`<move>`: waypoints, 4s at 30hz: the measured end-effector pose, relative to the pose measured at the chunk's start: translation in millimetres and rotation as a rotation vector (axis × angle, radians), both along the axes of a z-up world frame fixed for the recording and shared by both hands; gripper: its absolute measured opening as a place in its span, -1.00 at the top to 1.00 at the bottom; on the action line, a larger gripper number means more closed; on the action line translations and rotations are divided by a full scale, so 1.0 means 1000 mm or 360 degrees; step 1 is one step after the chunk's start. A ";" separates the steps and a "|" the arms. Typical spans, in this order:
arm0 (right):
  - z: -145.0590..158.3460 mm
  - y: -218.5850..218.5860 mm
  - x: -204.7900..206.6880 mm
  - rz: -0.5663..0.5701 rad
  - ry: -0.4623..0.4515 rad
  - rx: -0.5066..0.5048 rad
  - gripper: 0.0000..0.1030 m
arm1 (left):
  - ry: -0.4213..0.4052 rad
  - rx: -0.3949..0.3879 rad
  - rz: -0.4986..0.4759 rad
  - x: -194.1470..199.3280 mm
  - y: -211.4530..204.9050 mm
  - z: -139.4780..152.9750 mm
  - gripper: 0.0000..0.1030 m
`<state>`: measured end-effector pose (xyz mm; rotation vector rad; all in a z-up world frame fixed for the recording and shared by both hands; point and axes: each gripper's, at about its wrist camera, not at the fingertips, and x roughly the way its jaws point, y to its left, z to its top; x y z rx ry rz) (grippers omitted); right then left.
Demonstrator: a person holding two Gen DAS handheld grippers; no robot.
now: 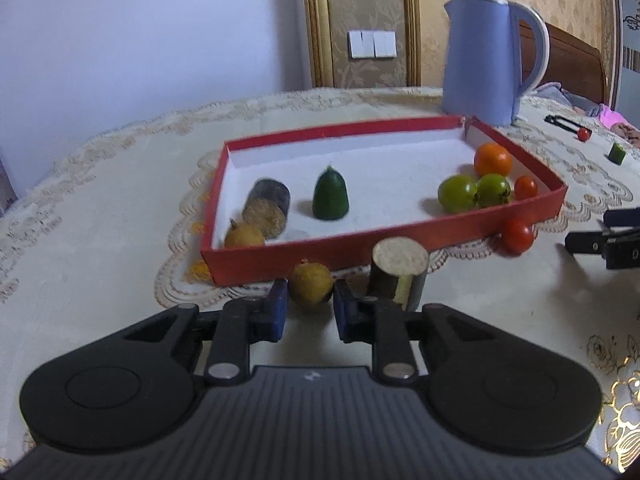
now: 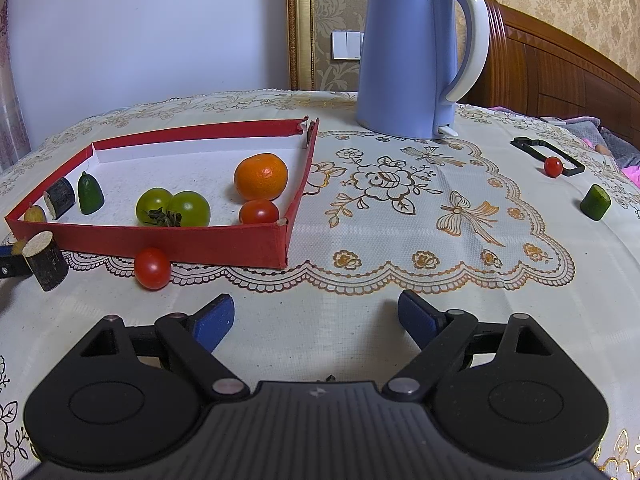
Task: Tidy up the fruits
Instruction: 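Carry the pear into the red tray, lower it, open the left gripper, then raise the left gripper out of the tray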
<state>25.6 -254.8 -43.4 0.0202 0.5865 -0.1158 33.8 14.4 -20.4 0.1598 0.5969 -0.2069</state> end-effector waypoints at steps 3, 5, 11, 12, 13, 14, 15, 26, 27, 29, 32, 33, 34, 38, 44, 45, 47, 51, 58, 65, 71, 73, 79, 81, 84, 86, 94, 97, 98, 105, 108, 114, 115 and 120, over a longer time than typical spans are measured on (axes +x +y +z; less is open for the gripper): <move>0.000 0.000 0.000 0.0000 0.0000 -0.0001 -0.74 | -0.0054 0.0006 0.0027 -0.001 0.000 0.010 0.57; 0.000 0.000 0.000 -0.0001 0.0000 -0.0001 -0.74 | -0.0093 0.0008 0.0058 0.003 0.001 0.016 0.57; 0.000 0.000 0.000 -0.0001 0.0000 0.0000 -0.74 | -0.0074 -0.0039 0.0135 0.036 0.002 0.019 0.57; 0.000 0.000 0.000 -0.0001 0.0001 -0.0001 -0.74 | -0.0064 -0.0033 0.0147 0.043 0.001 0.017 0.57; 0.000 0.000 0.000 -0.0001 0.0001 -0.0001 -0.74 | -0.0041 -0.0032 0.0158 0.050 0.000 0.014 0.57; 0.000 0.000 0.000 -0.0001 0.0001 -0.0001 -0.74 | -0.0028 -0.0036 0.0168 0.055 0.000 0.012 0.57; 0.000 0.000 0.000 -0.0001 0.0001 -0.0001 -0.74 | -0.0050 -0.0035 0.0174 0.056 -0.001 0.011 0.57; 0.000 0.000 0.000 -0.0001 0.0001 0.0000 -0.75 | -0.0065 -0.0016 0.0154 0.067 -0.016 0.010 0.57; -0.001 0.000 0.000 -0.0001 0.0001 -0.0001 -0.75 | -0.0067 -0.0010 0.0148 0.068 -0.018 0.010 0.57; -0.001 0.000 0.000 -0.0001 0.0001 -0.0002 -0.75 | -0.0063 0.0002 0.0140 0.070 -0.021 0.008 0.57; 0.000 0.000 0.000 -0.0001 0.0001 -0.0001 -0.75 | -0.0044 0.0008 0.0129 0.074 -0.024 0.005 0.57; -0.001 -0.001 0.000 -0.0001 0.0001 -0.0001 -0.75 | -0.0030 0.0004 0.0127 0.075 -0.024 0.004 0.57; -0.001 -0.001 0.000 -0.0001 0.0001 -0.0001 -0.75 | -0.0017 -0.0001 0.0125 0.077 -0.023 0.003 0.57; 0.000 0.000 0.000 -0.0001 0.0001 -0.0001 -0.75 | -0.0001 -0.0007 0.0126 0.080 -0.024 0.001 0.57; -0.001 0.000 0.000 -0.0001 0.0002 -0.0001 -0.75 | 0.0023 -0.0001 0.0129 0.079 -0.024 -0.001 0.57; -0.001 0.000 0.000 -0.0001 0.0002 -0.0001 -0.75 | 0.0038 -0.0001 0.0121 0.079 -0.024 -0.003 0.57; -0.001 0.000 0.000 -0.0001 0.0002 -0.0002 -0.75 | 0.0036 -0.0016 0.0130 0.080 -0.022 -0.005 0.57; -0.001 0.000 0.000 -0.0001 0.0002 -0.0001 -0.75 | 0.0078 -0.0094 0.0138 0.086 -0.016 -0.005 0.54; 0.000 0.000 0.000 -0.0001 0.0002 -0.0002 -0.75 | 0.0062 -0.0092 0.0155 0.084 -0.015 -0.007 0.45; 0.000 0.000 0.000 -0.0001 0.0003 -0.0001 -0.75 | 0.0057 -0.0087 0.0156 0.083 -0.015 -0.007 0.42; 0.000 0.000 0.000 -0.0001 0.0003 -0.0001 -0.75 | 0.0034 -0.0080 0.0147 0.079 -0.016 -0.006 -0.05; 0.000 -0.001 0.000 -0.0001 0.0003 0.0000 -0.75 | 0.0038 -0.0085 0.0147 0.077 -0.016 -0.006 -0.05; -0.001 -0.001 0.001 -0.0001 0.0003 -0.0001 -0.75 | 0.0052 -0.0177 0.0115 0.068 -0.008 0.000 -0.22; -0.001 -0.001 0.001 -0.0001 0.0003 -0.0001 -0.75 | 0.0033 -0.0175 0.0107 0.061 -0.008 0.001 -0.26; 0.000 -0.001 0.000 -0.0001 0.0003 -0.0001 -0.75 | 0.0002 -0.0167 0.0094 0.052 -0.010 0.004 -0.33; -0.001 -0.001 0.000 -0.0001 0.0003 0.0000 -0.75 | 0.0012 -0.0200 0.0091 0.049 -0.008 0.007 -0.36; -0.001 -0.001 0.000 -0.0001 0.0004 -0.0001 -0.75 | -0.0070 -0.0169 0.0142 0.014 0.011 0.012 -0.77; -0.001 -0.001 0.000 -0.0001 0.0004 -0.0001 -0.75 | 0.0007 -0.0166 0.0155 0.012 0.020 0.005 -0.79; 0.000 -0.001 0.000 -0.0001 0.0005 -0.0001 -0.75 | 0.0024 -0.0168 0.0168 0.012 0.023 0.003 -0.79; 0.000 -0.001 0.000 -0.0001 0.0005 0.0000 -0.76 | 0.0116 -0.0109 0.0171 0.018 0.027 -0.011 -0.85; 0.000 -0.001 0.000 -0.0001 0.0006 0.0000 -0.76 | 0.0107 -0.0077 0.0181 0.022 0.025 -0.017 -0.96; -0.001 0.001 0.000 0.0008 0.0010 -0.0003 -0.80 | 0.0127 -0.0106 0.0192 0.026 0.029 -0.018 -1.00; -0.001 0.002 0.000 0.0008 0.0010 -0.0005 -0.80 | 0.0127 -0.0107 0.0191 0.026 0.029 -0.018 -1.00; 0.002 0.009 -0.007 0.0012 -0.0056 -0.0063 -0.81 | 0.0127 -0.0105 0.0192 0.026 0.028 -0.019 -1.00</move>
